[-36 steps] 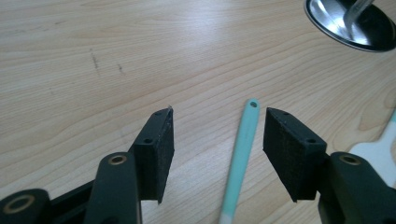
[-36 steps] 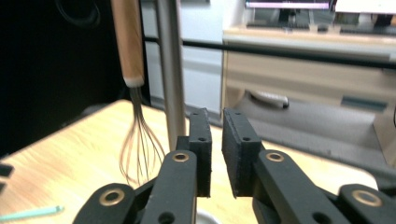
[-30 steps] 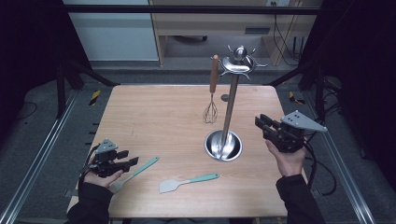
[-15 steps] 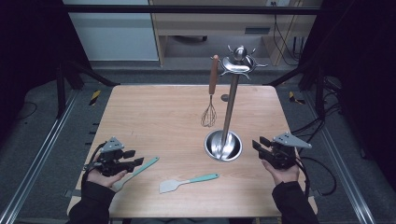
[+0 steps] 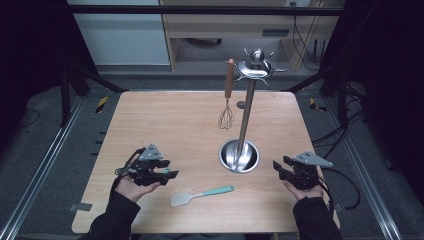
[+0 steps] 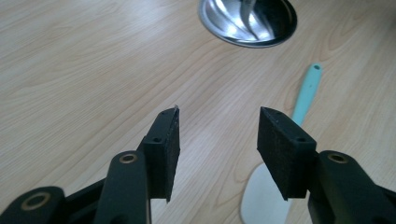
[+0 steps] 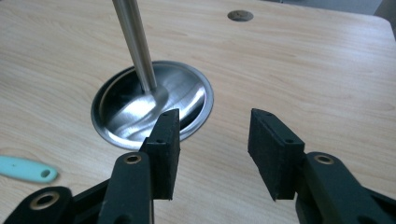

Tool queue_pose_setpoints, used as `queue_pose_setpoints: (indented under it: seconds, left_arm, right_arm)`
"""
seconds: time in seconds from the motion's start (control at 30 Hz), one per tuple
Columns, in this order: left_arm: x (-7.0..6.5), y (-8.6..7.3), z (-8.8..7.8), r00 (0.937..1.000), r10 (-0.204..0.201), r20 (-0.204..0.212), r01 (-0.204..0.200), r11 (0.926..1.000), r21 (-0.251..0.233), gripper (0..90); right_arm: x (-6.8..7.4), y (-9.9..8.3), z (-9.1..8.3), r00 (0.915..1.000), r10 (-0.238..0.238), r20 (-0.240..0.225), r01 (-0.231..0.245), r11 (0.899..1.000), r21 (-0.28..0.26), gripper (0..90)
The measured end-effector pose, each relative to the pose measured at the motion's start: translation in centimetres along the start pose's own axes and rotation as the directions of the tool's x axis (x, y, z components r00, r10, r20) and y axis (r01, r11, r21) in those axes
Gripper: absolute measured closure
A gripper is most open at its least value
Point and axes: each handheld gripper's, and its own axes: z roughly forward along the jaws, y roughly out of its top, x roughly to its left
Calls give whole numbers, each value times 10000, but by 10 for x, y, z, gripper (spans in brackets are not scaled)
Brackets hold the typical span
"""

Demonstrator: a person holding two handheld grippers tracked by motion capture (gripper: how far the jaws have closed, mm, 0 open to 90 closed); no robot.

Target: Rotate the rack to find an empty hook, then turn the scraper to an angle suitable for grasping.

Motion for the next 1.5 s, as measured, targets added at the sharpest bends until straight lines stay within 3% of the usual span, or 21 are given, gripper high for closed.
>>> queue_pose_setpoints:
  seconds: [0.03,0.23,0.43,0.63,0.9,0.97,1.0,1.03,1.07,1.3,1.37,1.5]
  left_arm:
    - [-7,6,7,9995,295,115,-297,9994,185,487]
    - [-24,15,26,9957,751,541,-786,9948,650,486]
    - [-39,21,46,9879,1187,995,-1306,9838,1228,485]
    - [-50,24,66,9787,1516,1384,-1753,9679,1798,485]
    - [-59,26,83,9696,1842,1608,-2195,9456,2400,497]
    - [-60,27,86,9662,2023,1601,-2388,9361,2582,522]
    - [-61,27,90,9624,2143,1667,-2540,9274,2746,529]
    - [-61,27,90,9624,2143,1667,-2540,9274,2746,536]
    - [-62,27,91,9609,2229,1641,-2633,9192,2929,536]
    - [-63,23,101,9549,2511,1583,-2920,8907,3483,590]
    - [-64,22,104,9547,2513,1595,-2932,8863,3585,610]
    - [-63,23,105,9568,2319,1752,-2814,8897,3594,637]
  right_arm:
    - [0,-1,0,10000,33,2,-33,10000,62,523]
    - [-2,-4,0,9999,117,69,-118,9998,147,512]
    - [-1,-6,1,10000,14,15,-15,9994,355,515]
    - [-2,-7,2,10000,-42,39,40,9992,404,512]
    - [-3,-7,1,10000,6,-22,-5,9991,428,514]
    - [-3,-7,1,10000,-22,-52,25,9990,452,526]
    - [-4,-7,1,9999,-96,-47,98,9990,443,529]
    - [-4,-7,1,10000,-26,-63,29,9989,477,532]
    - [-4,-7,1,10000,-26,-63,29,9989,477,532]
    - [-4,-7,3,10000,0,-68,5,9980,639,550]
    - [-4,-7,3,10000,-47,-54,50,9980,624,553]
    - [-4,-7,3,10000,-74,-52,77,9978,663,554]
